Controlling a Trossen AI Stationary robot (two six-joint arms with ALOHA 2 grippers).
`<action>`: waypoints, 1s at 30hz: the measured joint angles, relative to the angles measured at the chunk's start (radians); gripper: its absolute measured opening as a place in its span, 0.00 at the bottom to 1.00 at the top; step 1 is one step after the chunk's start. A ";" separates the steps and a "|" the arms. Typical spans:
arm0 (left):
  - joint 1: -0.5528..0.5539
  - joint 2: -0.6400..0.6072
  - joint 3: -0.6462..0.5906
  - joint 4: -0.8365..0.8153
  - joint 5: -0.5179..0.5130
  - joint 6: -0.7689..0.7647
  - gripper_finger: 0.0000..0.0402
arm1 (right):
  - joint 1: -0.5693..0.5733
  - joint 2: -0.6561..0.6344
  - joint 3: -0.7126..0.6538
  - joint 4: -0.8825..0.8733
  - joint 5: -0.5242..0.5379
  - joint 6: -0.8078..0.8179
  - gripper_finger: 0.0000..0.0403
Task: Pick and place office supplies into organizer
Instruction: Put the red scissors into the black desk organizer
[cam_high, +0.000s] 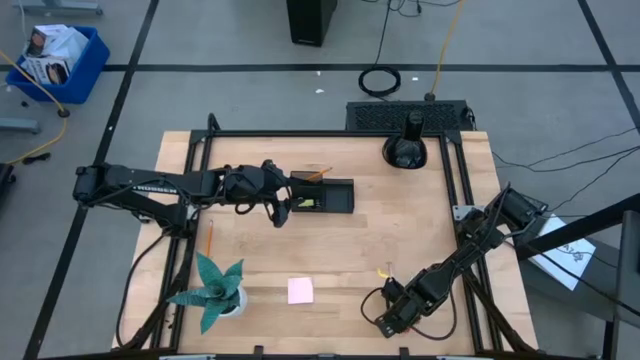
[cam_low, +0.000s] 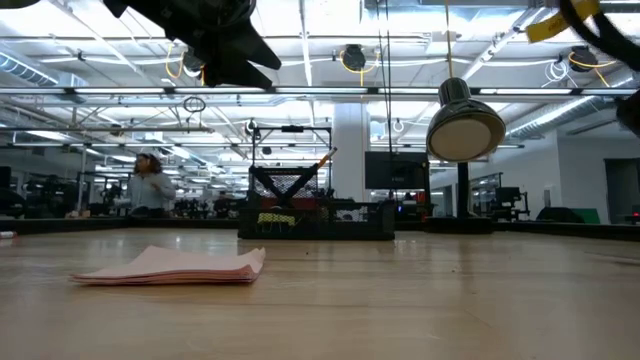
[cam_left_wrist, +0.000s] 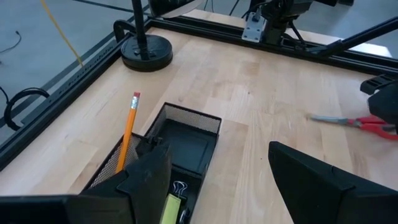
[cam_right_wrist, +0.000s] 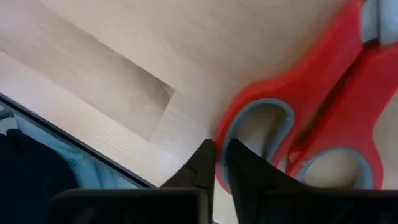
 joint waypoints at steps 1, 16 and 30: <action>0.000 0.000 0.000 -0.004 0.000 0.000 0.67 | 0.000 -0.001 0.000 0.001 0.011 -0.019 0.03; 0.000 0.000 0.000 -0.063 -0.001 -0.010 0.67 | -0.001 -0.026 -0.003 -0.019 0.238 -0.230 0.03; 0.001 0.000 0.000 -0.051 -0.010 -0.023 0.67 | -0.048 -0.151 -0.006 -0.005 0.796 -0.644 0.03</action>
